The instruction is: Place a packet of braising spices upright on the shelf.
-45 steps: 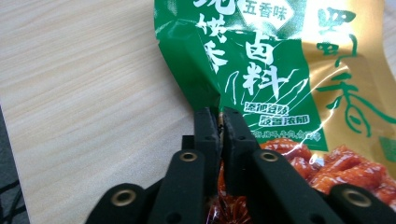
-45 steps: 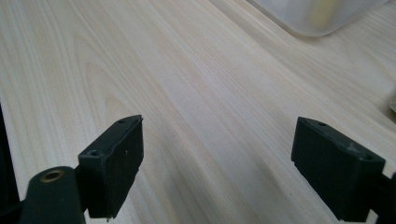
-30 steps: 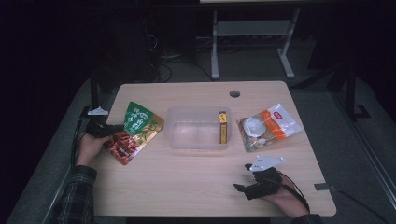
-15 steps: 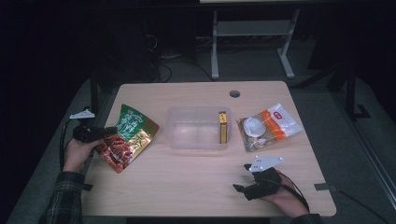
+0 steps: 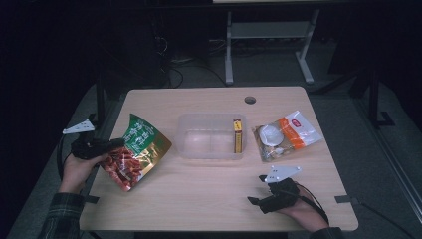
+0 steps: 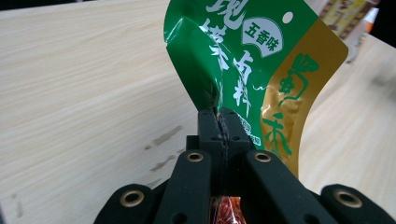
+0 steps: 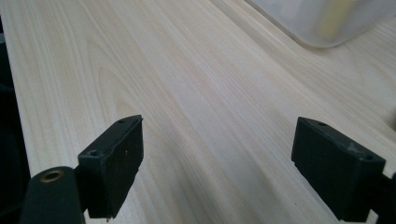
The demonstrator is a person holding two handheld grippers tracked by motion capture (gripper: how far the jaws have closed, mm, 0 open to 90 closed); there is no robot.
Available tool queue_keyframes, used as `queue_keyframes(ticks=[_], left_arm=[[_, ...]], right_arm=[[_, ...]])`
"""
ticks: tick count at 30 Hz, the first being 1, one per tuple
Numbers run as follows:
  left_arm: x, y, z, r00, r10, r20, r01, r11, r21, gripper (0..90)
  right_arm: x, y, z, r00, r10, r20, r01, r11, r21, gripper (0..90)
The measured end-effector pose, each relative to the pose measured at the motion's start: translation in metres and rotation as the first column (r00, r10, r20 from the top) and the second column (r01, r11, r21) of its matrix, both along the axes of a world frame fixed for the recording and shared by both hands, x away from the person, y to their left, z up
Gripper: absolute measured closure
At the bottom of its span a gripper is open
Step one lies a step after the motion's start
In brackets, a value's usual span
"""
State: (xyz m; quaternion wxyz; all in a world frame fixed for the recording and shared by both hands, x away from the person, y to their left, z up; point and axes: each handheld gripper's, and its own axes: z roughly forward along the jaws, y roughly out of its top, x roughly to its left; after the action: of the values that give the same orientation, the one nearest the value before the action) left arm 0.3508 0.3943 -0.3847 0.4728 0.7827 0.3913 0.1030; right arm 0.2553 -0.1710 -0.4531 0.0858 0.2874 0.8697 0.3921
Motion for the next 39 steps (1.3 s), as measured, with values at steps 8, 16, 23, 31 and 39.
queue_keyframes(ticks=[8, 16, 23, 31, 39], left_arm=[[-0.017, -0.022, 0.009, 0.9975, -0.070, 0.013, 0.070, 0.9975, -0.003, 90.0], [-0.028, -0.047, 0.018, 0.9915, -0.122, 0.045, 0.123, 0.9924, -0.010, 90.0], [-0.032, -0.081, 0.023, 0.9780, -0.199, 0.063, 0.200, 0.9799, -0.002, 90.0], [-0.034, -0.125, 0.020, 0.9605, -0.270, 0.067, 0.270, 0.9627, 0.009, 90.0], [-0.031, -0.157, 0.023, 0.9487, -0.307, 0.078, 0.308, 0.9515, -0.003, 90.0]], right_arm=[[-0.001, 0.003, 0.003, 0.9996, 0.025, -0.011, -0.025, 1.000, -0.001, 13.7], [0.002, 0.008, 0.007, 0.9985, 0.036, -0.042, -0.035, 0.999, 0.026, 13.7], [0.008, 0.014, 0.015, 0.9972, 0.050, -0.055, -0.046, 0.996, 0.073, 13.8], [0.015, 0.018, 0.027, 0.9967, 0.071, -0.039, -0.065, 0.988, 0.138, 14.2], [0.018, 0.027, 0.034, 0.9936, 0.110, -0.023, -0.103, 0.973, 0.207, 14.7]])
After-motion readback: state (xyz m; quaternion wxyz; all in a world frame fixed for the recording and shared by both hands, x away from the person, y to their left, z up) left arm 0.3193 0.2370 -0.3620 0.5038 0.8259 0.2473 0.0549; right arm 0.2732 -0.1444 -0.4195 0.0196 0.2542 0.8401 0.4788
